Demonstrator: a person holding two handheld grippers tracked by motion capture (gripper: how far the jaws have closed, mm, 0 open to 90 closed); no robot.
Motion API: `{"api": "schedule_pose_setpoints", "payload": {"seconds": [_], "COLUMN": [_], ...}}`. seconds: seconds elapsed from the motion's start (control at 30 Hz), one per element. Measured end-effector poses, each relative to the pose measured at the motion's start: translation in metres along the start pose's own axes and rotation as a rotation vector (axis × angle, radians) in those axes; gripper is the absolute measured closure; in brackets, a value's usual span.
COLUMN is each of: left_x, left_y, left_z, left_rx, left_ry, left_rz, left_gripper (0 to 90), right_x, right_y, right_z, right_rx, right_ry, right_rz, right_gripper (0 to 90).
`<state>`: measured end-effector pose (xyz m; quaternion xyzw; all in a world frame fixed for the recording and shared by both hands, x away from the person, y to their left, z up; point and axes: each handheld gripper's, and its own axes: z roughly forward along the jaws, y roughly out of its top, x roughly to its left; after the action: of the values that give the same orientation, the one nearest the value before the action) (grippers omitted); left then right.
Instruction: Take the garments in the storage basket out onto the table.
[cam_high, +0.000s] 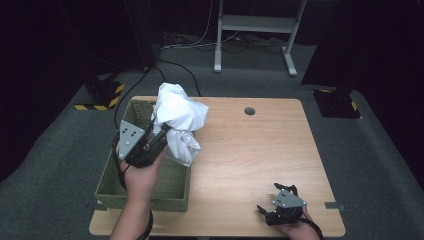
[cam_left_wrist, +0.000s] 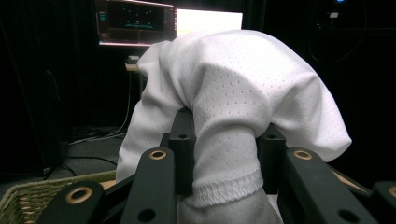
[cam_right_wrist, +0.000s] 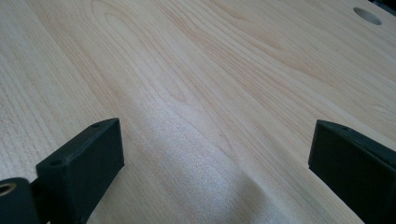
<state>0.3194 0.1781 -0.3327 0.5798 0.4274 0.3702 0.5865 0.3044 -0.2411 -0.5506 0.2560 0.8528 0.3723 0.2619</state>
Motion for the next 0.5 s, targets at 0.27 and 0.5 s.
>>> {"api": "schedule_pose_setpoints", "payload": {"seconds": [0.27, 0.5], "left_x": [-0.012, -0.022], "left_y": [0.003, 0.004], "left_z": [0.008, 0.014], "left_rx": [0.000, -0.007], "left_ry": [-0.022, -0.038], "left_rz": [0.010, 0.009], "left_gripper": [67.3, 67.4], "right_x": [0.000, 0.000], "right_y": [0.000, 0.000], "right_z": [0.000, 0.000], "right_rx": [-0.001, 0.000], "right_ry": [0.002, 0.001], "right_rz": [-0.002, -0.006], "right_gripper": [2.9, 2.9]}}
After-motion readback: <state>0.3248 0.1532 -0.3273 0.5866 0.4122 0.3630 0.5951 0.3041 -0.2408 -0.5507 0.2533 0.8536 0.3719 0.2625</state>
